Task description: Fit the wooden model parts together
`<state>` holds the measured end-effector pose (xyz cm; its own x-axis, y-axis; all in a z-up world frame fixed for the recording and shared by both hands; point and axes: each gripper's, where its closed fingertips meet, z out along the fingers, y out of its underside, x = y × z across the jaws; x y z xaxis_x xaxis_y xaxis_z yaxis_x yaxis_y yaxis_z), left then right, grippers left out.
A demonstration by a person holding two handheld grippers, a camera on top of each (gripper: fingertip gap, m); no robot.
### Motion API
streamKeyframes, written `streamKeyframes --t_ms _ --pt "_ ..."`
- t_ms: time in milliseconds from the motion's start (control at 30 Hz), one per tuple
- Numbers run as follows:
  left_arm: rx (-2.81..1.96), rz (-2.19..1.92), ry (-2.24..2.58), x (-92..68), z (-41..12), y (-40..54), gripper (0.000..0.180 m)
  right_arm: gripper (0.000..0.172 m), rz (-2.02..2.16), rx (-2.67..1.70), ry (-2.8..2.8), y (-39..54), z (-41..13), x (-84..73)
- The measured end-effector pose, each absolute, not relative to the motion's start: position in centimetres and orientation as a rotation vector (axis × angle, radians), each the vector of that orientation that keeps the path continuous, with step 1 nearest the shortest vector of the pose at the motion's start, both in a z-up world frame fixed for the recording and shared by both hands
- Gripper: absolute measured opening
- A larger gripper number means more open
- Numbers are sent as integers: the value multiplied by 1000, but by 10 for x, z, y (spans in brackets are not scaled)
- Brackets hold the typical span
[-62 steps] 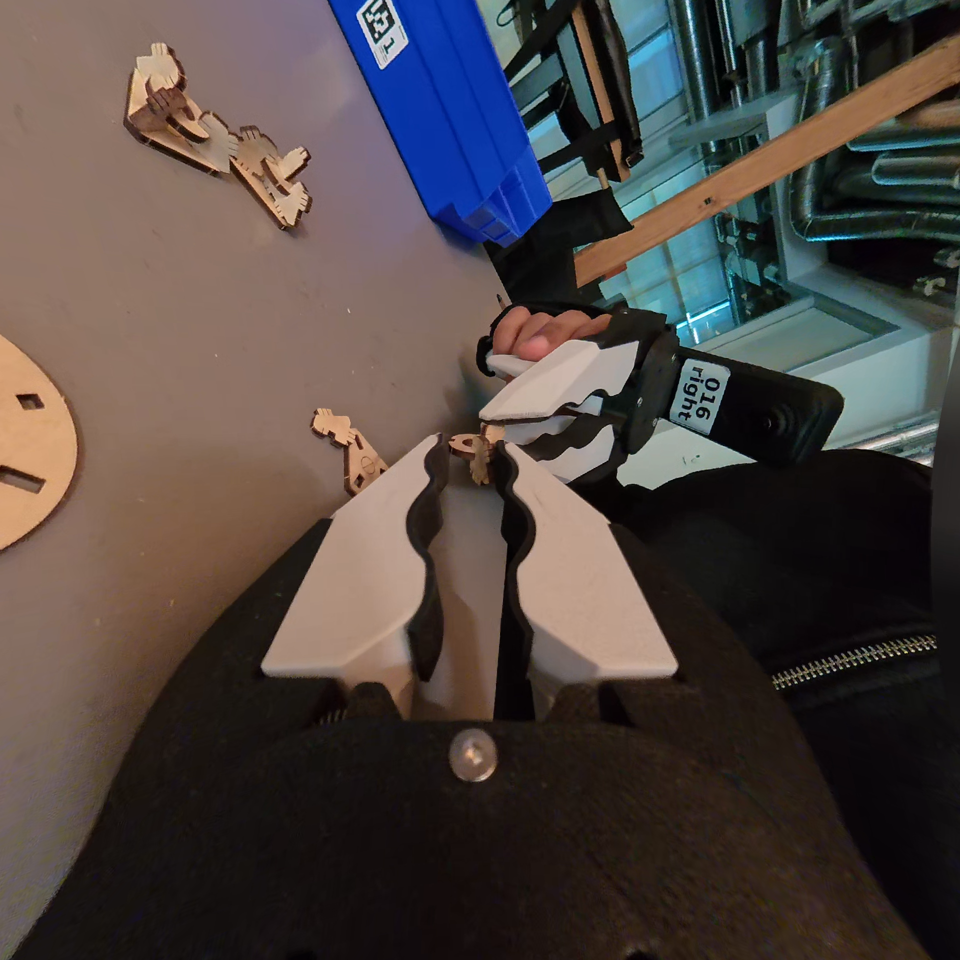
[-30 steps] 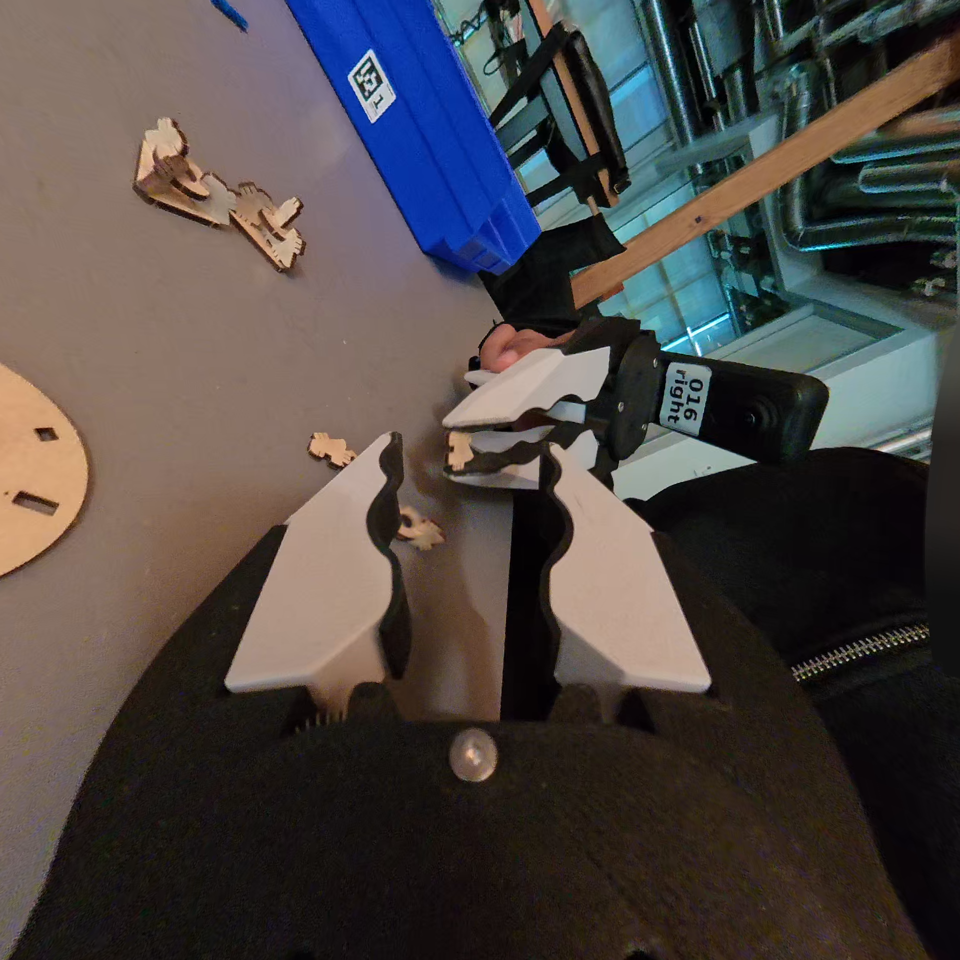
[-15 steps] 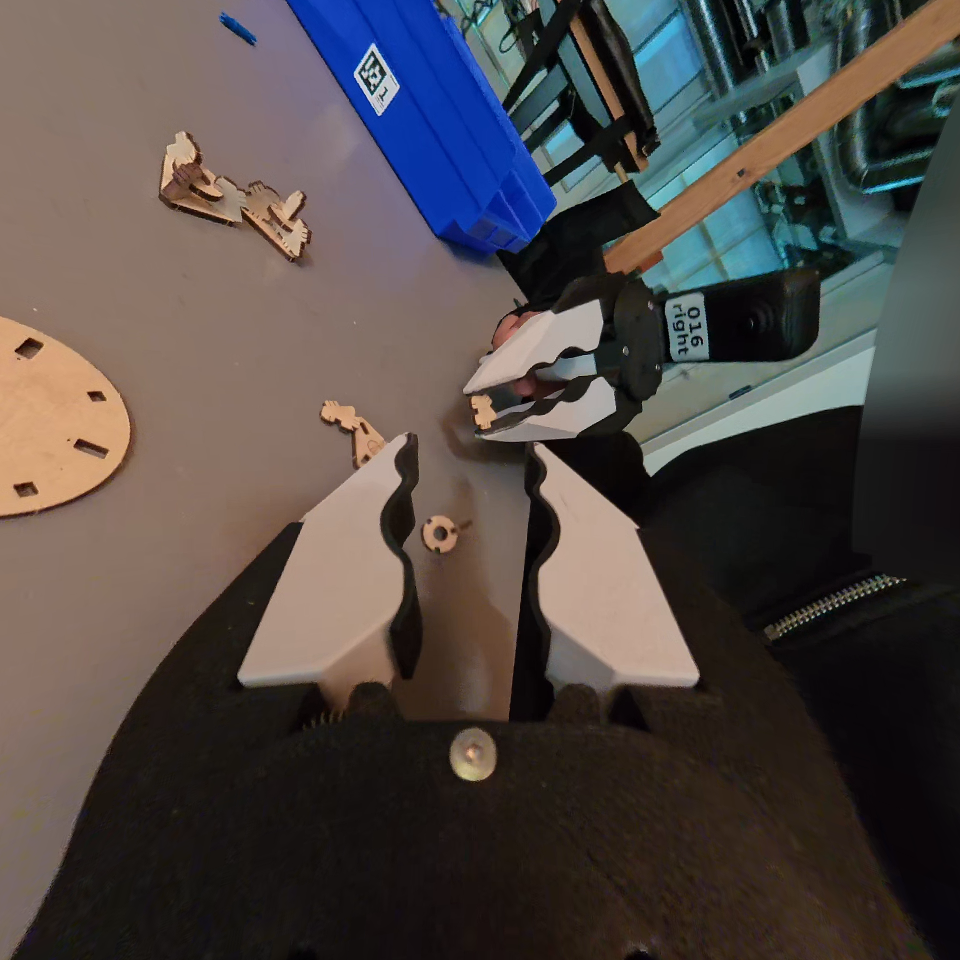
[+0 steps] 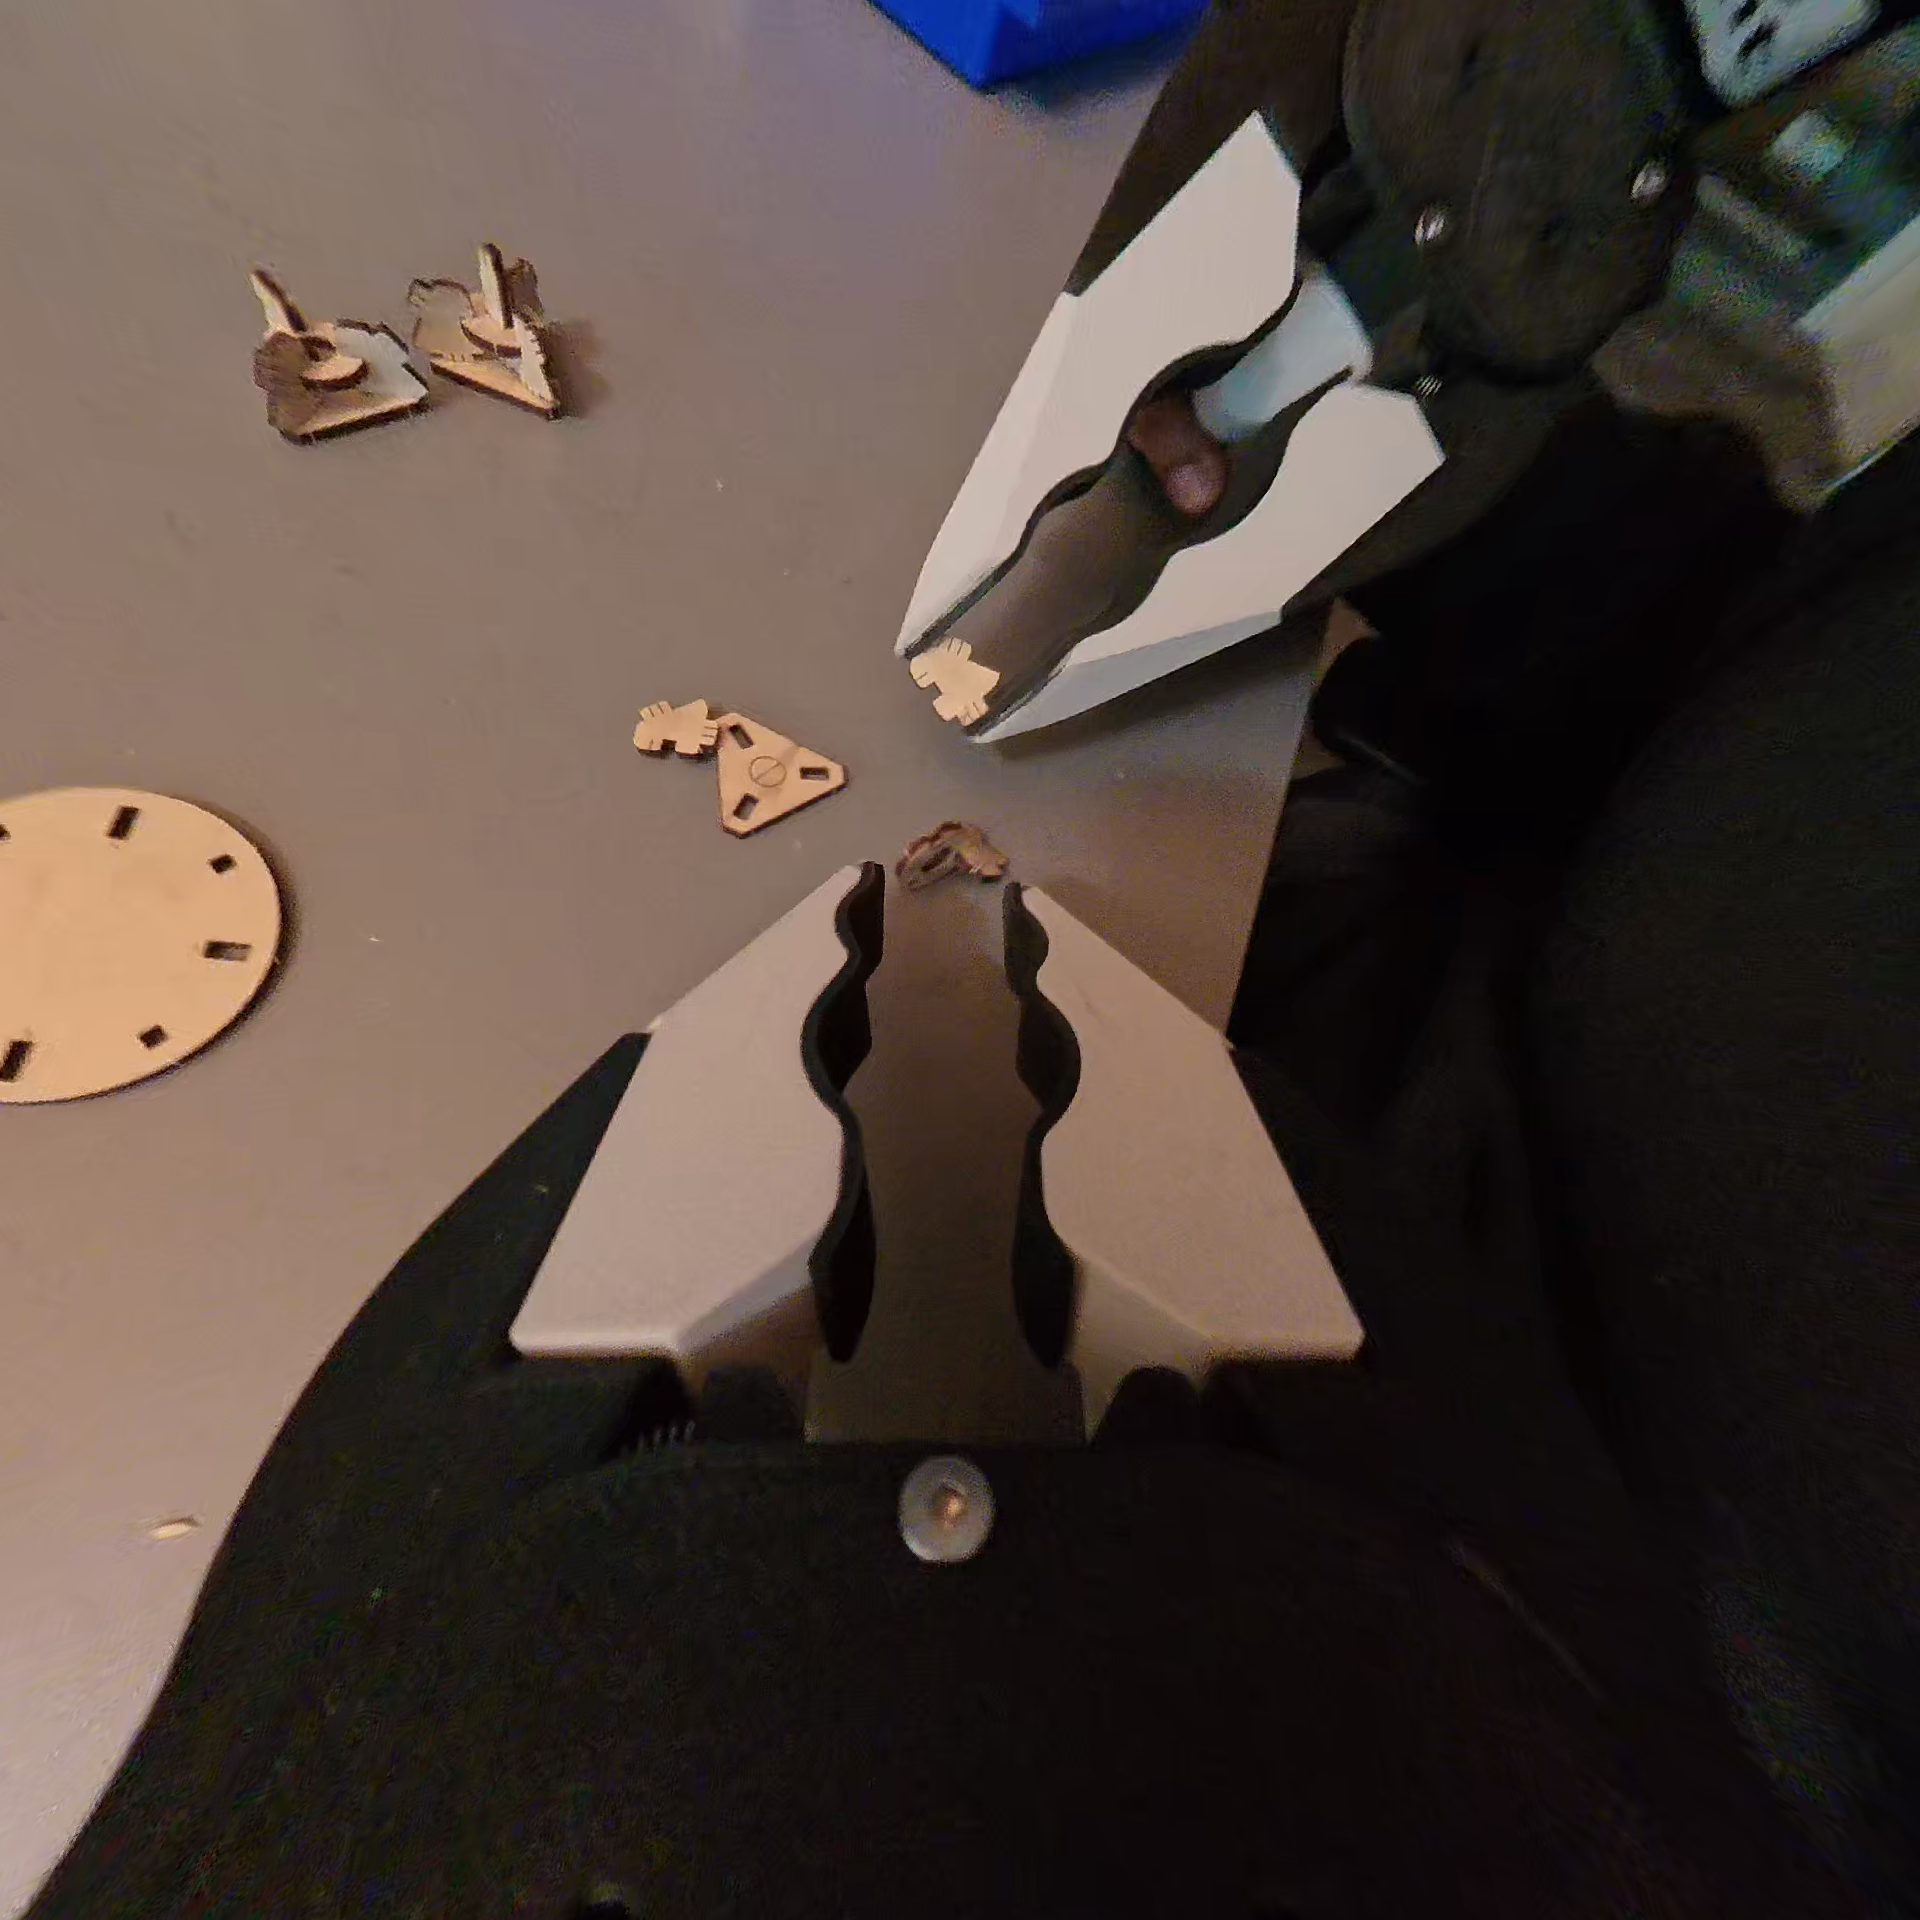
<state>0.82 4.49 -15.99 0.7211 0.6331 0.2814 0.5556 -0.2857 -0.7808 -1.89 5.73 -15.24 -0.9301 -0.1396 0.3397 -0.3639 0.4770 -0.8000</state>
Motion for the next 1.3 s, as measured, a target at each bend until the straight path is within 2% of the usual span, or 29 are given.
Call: streamKeyframes --t_ms 367,533,867,1300 --pt "-2157 88 -837 -1 -181 46 16 15 1454 433 -2521 59 -152 -13" --pt "-2150 35 -797 1 -179 53 2 15 1489 419 -2570 57 -151 -7" --pt "-2037 -10 -766 3 -163 60 1 15 1536 267 -2753 55 -153 0" --pt "-2014 16 -704 7 -156 61 0 15 1545 305 -2777 57 -154 4"
